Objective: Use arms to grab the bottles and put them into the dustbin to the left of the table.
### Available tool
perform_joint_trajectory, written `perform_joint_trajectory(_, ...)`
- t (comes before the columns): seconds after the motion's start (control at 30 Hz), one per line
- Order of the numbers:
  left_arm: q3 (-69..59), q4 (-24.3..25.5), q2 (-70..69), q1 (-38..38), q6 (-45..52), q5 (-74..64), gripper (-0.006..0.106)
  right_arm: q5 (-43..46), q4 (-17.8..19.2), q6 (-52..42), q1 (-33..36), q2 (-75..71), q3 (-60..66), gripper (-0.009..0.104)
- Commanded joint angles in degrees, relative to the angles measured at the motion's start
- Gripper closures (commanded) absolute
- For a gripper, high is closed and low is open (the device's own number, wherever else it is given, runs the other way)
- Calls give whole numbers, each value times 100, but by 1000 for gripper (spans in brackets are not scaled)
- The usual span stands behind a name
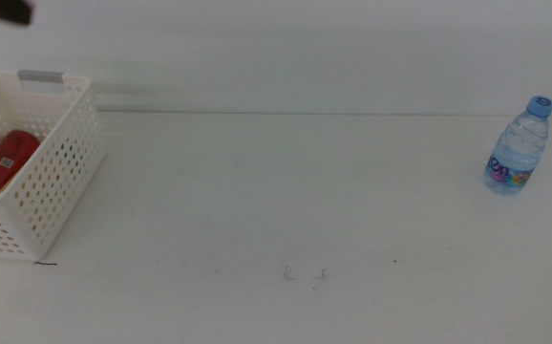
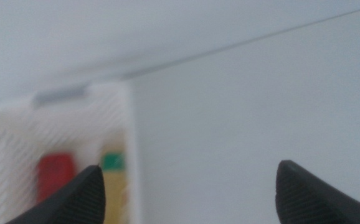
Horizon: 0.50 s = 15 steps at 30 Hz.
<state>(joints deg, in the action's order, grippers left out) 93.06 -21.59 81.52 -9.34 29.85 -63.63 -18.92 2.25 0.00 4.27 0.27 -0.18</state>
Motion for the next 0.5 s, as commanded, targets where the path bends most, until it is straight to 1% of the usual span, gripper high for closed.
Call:
perform_joint_trajectory(0.0,16,-282,-378,415,-27,-27,7,93,26,-34,-32,-27,18,4)
perform_joint_trajectory(0.07,-84,-160,-708,1018,-144,9,7,93,26,-34,-32,-27,18,4)
perform_joint_trajectory(0.17,-595,290,-1348,2043,-598,541,7,93,26,-34,-32,-27,18,4)
perform_joint_trajectory(0.27,-1301,967,-2121,3159,-1271,1193,7,93,26,-34,-32,-27,18,4)
perform_joint_trajectory(0.33,-1617,1497,-2587,3872,-2085,1167,7,93,26,-34,-32,-27,18,4)
perform_joint_trajectory(0.4,-1662,1905,-2866,4363,-2648,873,7,93,26,-34,-32,-27,18,4)
perform_joint_trajectory(0.47,-1662,2122,-3015,4693,-2762,764,7,93,26,-34,-32,-27,18,4)
